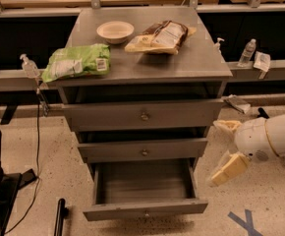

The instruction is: Close bottom drawer

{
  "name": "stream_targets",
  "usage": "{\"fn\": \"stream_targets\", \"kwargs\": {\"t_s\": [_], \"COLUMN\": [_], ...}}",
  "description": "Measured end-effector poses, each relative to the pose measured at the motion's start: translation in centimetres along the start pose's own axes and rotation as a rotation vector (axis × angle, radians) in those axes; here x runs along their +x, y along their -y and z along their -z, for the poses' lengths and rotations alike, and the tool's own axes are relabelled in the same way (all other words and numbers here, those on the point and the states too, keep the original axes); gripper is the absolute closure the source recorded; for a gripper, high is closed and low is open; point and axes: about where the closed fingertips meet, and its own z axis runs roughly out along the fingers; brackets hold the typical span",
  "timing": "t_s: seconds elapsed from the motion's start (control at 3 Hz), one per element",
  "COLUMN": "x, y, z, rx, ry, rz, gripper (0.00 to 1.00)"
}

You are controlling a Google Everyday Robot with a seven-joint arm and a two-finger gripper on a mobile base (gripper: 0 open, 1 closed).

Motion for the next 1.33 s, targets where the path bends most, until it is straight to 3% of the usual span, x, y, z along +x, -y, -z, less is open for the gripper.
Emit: {"fn": "stream_targets", "kwargs": {"t_s": [0.33, 0.67, 1.0, 1.33], "x": [1.8, 1.5, 2.4, 4.7], "y": [1.3, -0.5, -3.9, -7.2], "z": [-1.9, -4.9, -10.4, -16.5], "rx": [0.016, -0.102, -0.207, -0.309], "ry": [0.114, 0.119, 0.273, 0.414], "rz": [-0.101, -0.056, -0.07, -0.078], "gripper": [0.0, 0.0, 0.0, 0.0]}}
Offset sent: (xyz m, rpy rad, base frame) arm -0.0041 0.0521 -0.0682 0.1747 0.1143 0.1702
